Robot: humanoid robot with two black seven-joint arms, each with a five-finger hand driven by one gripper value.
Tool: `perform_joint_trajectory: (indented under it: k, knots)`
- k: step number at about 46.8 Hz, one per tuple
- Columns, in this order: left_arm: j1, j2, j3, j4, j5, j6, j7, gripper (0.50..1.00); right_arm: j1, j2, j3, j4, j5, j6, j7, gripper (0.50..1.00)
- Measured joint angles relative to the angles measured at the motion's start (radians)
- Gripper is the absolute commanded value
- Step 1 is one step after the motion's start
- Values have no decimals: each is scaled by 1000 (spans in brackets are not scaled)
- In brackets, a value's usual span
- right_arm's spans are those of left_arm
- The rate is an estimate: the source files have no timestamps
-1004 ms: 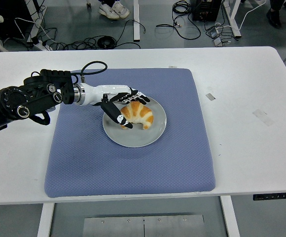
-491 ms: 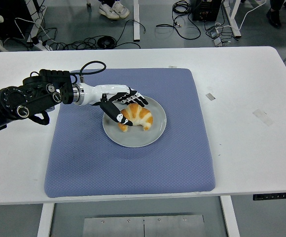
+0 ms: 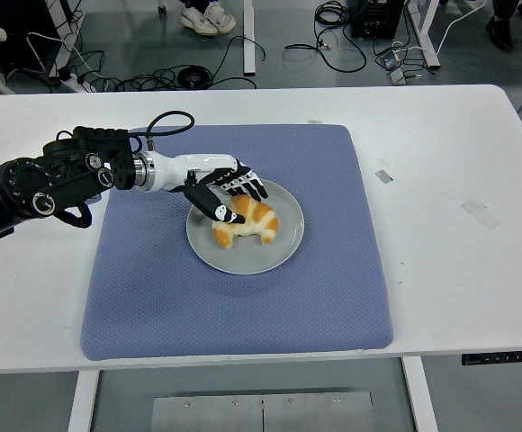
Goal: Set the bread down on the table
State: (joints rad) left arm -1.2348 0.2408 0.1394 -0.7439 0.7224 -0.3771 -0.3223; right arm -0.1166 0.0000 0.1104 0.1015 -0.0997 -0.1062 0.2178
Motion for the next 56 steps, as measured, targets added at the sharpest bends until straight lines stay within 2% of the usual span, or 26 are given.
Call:
perform_joint_trajectory:
  k: [14,40,56]
  knots:
    - [-2,0,-1,3,-1,0,0,689,0,0,0,0,0,0,0,1000]
    - [-45,18,-44,4,-23,-3,0,689,0,0,0,1,0,0,0,1000]
    - [-38,93,-66,31,-31,-2,1,690,0,0,0,1,0,0,0,1000]
